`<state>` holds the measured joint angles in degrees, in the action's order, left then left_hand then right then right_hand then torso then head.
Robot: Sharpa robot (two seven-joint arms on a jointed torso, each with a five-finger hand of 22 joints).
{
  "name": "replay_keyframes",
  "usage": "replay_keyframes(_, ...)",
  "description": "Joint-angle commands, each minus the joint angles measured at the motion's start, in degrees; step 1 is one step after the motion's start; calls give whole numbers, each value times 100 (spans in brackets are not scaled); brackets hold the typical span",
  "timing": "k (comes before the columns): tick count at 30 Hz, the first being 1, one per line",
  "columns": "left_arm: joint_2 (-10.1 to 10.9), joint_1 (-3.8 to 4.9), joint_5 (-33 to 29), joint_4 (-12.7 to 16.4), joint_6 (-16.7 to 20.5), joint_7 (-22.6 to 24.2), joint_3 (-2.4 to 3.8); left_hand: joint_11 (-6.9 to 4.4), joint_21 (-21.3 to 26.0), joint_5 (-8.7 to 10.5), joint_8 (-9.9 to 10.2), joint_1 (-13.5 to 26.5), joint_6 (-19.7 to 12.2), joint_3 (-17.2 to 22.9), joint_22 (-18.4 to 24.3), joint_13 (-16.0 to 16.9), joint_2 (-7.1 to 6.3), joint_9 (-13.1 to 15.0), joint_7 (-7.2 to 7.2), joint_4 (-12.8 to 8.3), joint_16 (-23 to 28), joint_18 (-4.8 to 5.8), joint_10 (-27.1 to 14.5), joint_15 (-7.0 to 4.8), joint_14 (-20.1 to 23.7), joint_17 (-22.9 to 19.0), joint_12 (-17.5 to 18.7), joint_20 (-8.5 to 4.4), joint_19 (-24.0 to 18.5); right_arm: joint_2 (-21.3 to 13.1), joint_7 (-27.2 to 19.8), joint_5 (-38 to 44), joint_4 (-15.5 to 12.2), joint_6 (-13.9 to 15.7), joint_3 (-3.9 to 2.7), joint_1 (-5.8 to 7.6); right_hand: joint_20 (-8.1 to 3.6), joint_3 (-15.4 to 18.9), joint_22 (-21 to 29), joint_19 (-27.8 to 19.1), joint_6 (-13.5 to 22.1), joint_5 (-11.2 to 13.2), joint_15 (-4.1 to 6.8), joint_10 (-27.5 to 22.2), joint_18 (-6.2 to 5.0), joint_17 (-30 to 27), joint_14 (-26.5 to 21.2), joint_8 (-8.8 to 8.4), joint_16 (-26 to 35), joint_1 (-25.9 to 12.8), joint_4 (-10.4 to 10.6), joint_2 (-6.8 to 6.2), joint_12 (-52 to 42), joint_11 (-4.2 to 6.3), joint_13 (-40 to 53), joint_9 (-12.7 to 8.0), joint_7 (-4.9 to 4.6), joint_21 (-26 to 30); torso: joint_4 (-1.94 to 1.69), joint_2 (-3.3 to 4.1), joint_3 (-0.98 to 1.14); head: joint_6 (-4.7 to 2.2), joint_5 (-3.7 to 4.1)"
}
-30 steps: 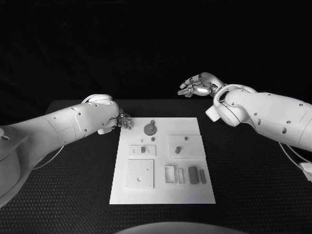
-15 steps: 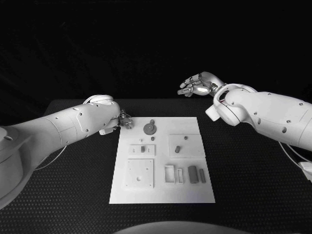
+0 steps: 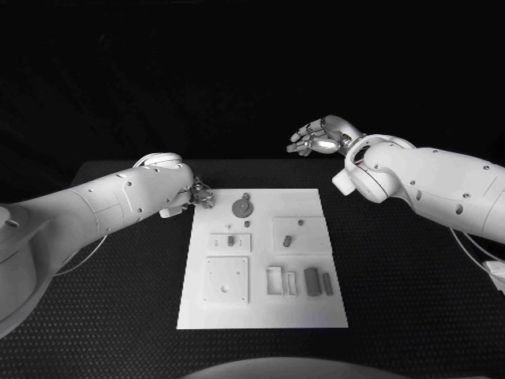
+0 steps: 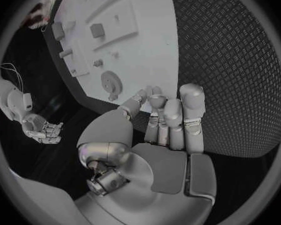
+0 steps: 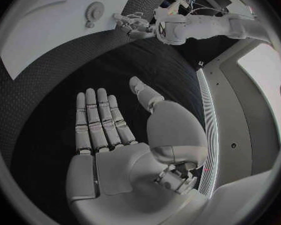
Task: Assemble the parts on the task board
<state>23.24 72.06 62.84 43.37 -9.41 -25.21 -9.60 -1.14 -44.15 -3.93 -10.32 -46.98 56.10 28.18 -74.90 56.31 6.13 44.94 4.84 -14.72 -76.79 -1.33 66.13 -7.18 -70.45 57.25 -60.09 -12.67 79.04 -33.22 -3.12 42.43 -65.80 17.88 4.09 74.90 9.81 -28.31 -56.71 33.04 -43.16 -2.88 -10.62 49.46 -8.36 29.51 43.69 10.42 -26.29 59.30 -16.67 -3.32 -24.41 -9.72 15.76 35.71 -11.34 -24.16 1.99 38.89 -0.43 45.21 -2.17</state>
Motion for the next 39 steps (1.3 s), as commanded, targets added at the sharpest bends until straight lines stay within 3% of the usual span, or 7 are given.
replay_keyframes(1, -16, -7, -47, 9, 56, 98, 0, -9, -25, 22, -47, -111, 39, 53, -109, -10, 30, 0, 42, -17, -35, -644, 45, -16, -62, -12, -42, 39, 4, 5, -26, -12, 3, -57, -5, 2, 16, 27, -8, -34, 31, 15, -5, 46, -34, -6, -45, 31, 22, 34, 0, 21, 12, -4, -10, -7, -157, 31, -2, -2, -3, -1, -4)
replay_keyframes(4, 4, -6, -161, 32, 75, 120, 0, -41, -37, 106, -112, -283, 154, 360, -102, -30, -86, -5, 20, 186, -39, -618, 95, -39, -83, -21, -37, 50, 28, 4, -23, -12, 7, -64, -5, 2, 17, 28, -8, -34, 32, 15, -5, 46, -35, -6, -45, 31, 22, 34, 0, 21, 12, -4, -12, -7, -157, 31, -2, -4, -3, 4, -6)
replay_keyframes(7, 59, -6, -504, 79, 98, 109, 2, -51, -46, 105, -168, -355, 248, 503, -107, -52, -31, -11, -5, 293, -30, -594, 108, -49, -76, -31, -14, 58, 15, 6, -20, -12, 14, -68, -5, 2, 17, 28, -9, -34, 31, 15, -5, 46, -35, -6, -45, 31, 22, 34, 0, 21, 12, -4, -13, -7, -156, 31, 2, -3, -3, 16, -3)
replay_keyframes(15, 218, -5, -790, 275, 181, 122, 17, -91, -66, 102, -248, -387, 382, 573, -115, -80, 40, -14, -48, 332, -27, -569, 135, -82, -64, -38, 14, 63, -8, -14, -13, -15, 27, -77, -4, 2, 17, 29, -9, -34, 32, 15, -4, 47, -36, -6, -45, 32, 23, 35, -1, 21, 11, -4, -17, -8, -156, 32, -3, -6, -4, 23, 13)
replay_keyframes(23, 460, 1, -1191, 670, -206, 27, 25, -116, -69, 93, -292, -369, 443, 595, -114, -100, 95, -19, -74, 325, -15, -559, 140, -106, -51, -50, 41, 59, -33, -31, -8, -31, 59, -76, -4, 2, 18, 29, -10, -34, 32, 15, -3, 48, -38, -6, -45, 33, 23, 38, -3, 22, 9, -3, -22, -9, -156, 33, -8, -9, -2, 17, 6)
replay_keyframes(35, 1170, 114, -1363, 1829, -103, -212, 22, -127, -58, 97, -316, -320, 459, 596, -110, -128, 117, -36, -85, 306, 12, -546, 123, -118, -13, -66, 87, 59, -82, -55, -39, -50, 92, -199, -4, 2, 21, 35, -11, -37, 33, 15, -2, 48, -39, -7, -49, 35, 25, 34, 0, 17, 7, -4, -32, -12, -157, 37, -34, -18, 9, 7, -34)
replay_keyframes(39, 1463, 151, -1157, 2355, 22, -303, 20, -134, -58, 97, -326, -322, 471, 602, -109, -133, 111, -39, -91, 285, 14, -552, 120, -125, -5, -68, 96, 48, -88, -54, -81, -91, 114, -284, -4, 2, 21, 35, -11, -37, 33, 15, -2, 49, -39, -7, -49, 35, 26, 34, 0, 18, 7, -4, -33, -12, -157, 37, -70, -36, 14, 24, -15)
